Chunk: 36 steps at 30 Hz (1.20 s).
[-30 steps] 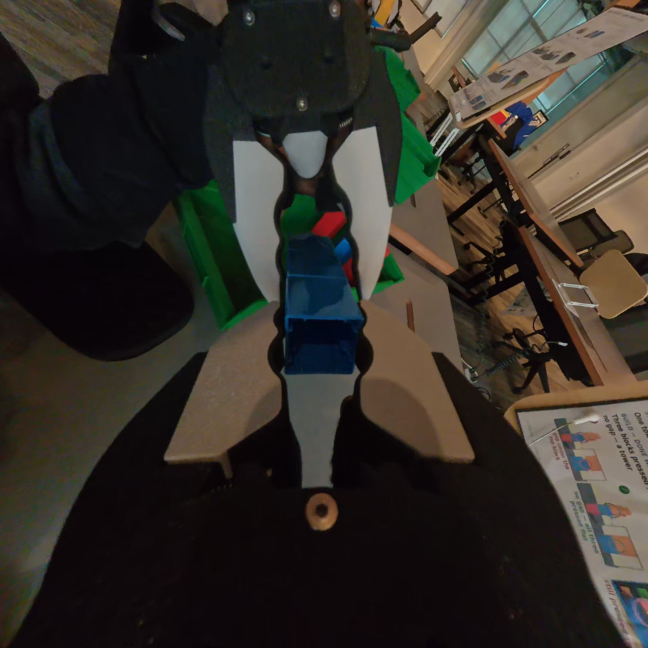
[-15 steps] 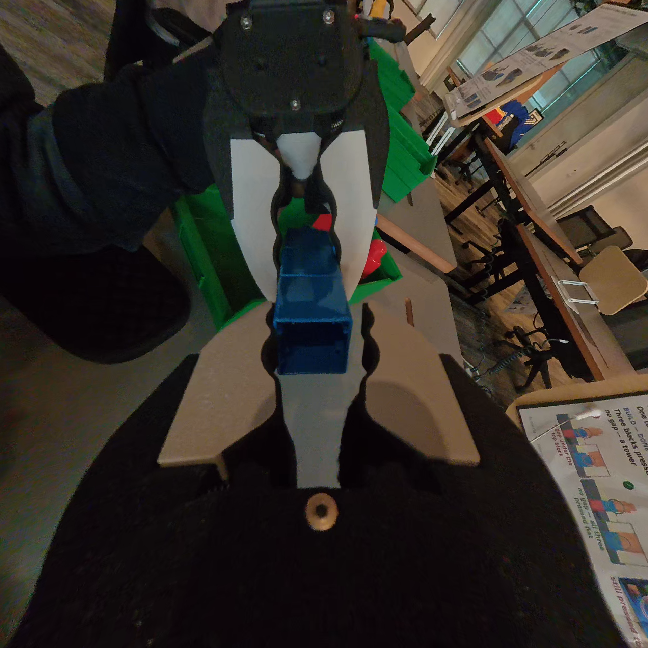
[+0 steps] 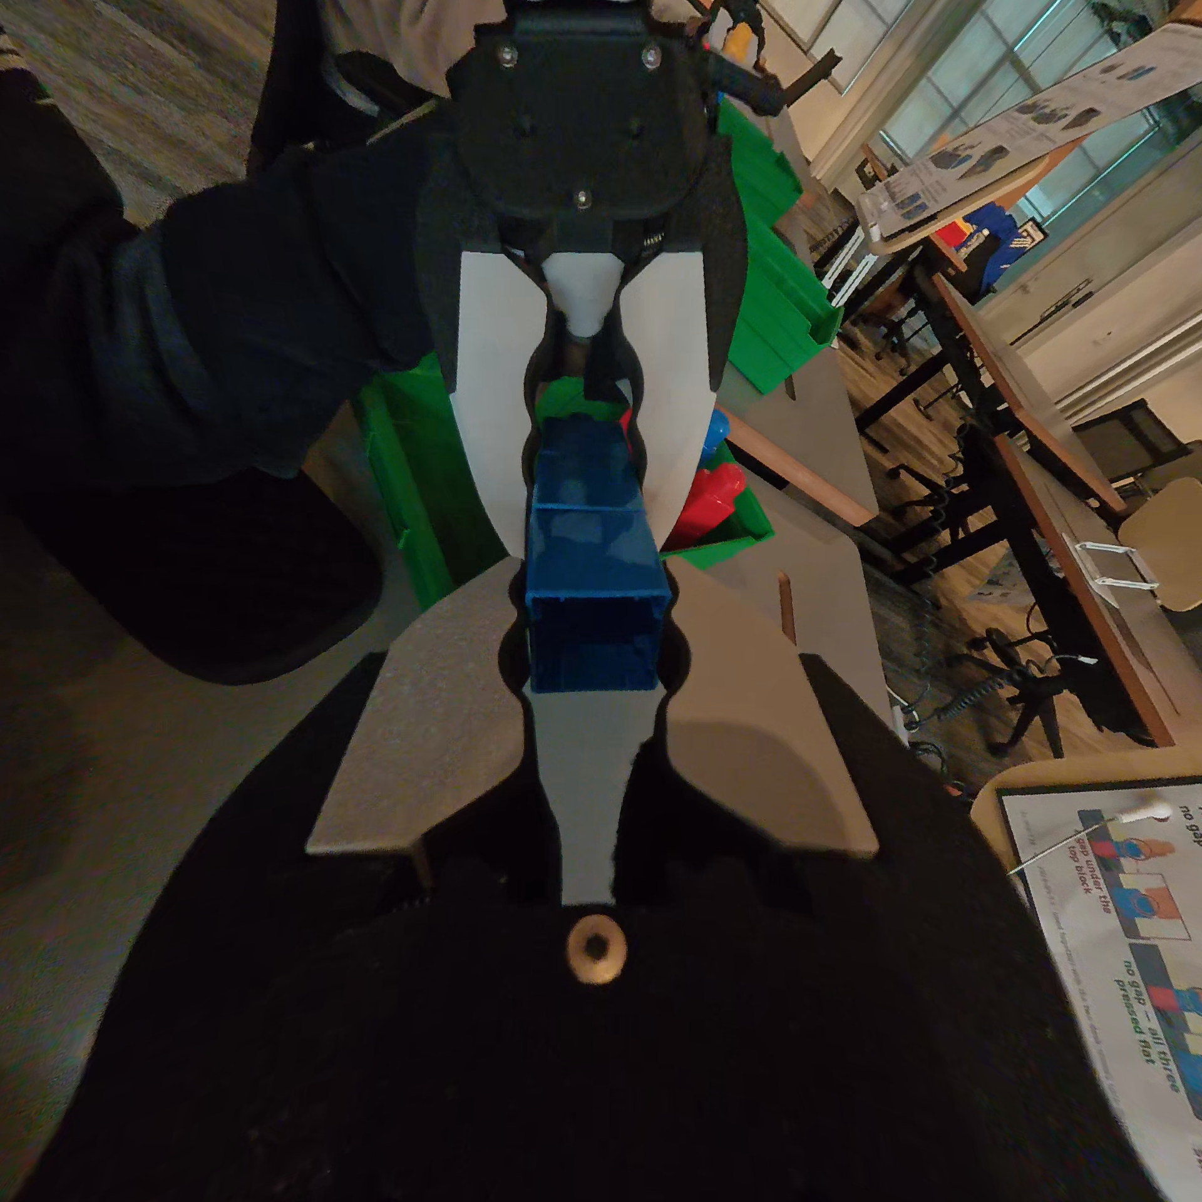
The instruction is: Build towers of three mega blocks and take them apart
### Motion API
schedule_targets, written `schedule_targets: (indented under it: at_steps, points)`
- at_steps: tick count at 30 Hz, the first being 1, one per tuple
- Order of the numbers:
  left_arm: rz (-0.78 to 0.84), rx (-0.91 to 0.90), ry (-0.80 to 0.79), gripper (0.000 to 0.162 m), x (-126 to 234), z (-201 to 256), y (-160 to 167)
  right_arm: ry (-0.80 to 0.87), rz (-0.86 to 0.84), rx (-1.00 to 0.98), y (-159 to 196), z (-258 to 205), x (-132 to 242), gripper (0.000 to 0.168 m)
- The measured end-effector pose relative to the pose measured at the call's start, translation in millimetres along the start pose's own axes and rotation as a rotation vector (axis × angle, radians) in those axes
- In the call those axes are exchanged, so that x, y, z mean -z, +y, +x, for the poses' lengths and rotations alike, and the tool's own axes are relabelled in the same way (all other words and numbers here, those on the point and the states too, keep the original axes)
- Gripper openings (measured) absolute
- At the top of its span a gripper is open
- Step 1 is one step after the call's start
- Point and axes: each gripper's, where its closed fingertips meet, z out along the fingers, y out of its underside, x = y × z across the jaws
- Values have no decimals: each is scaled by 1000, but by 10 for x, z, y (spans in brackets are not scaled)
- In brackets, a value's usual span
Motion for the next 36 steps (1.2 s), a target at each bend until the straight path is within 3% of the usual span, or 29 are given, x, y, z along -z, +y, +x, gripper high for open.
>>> schedule_targets:
  at_steps: [4, 7, 10, 19, 24, 30, 36]
  points:
    - [-7, 14, 17, 36, 1, 16, 28, 6, -24, 21, 12, -8, 36, 36]
    - [-99, 48, -40, 36, 76, -75, 275, 73, -71, 11, 124, 113, 241, 36]
    - [36, 74, -28, 36, 156, -85, 137, 127, 7, -26, 73, 224, 443, 36]
    - [-13, 90, -81, 36, 178, -171, 268, 250, -30, -61, 112, 400, 646, 36]
    - [1, 108, -104, 36, 241, -205, 311, 393, -99, -174, 145, 592, 877, 36]
    - [4, 100, -93, 36, 249, -175, 302, 553, -331, -348, 510, 432, 1554, 36]
    - [5, 91, -95, 36, 259, -164, 293, 718, -678, -619, 1241, -186, 2727, 36]
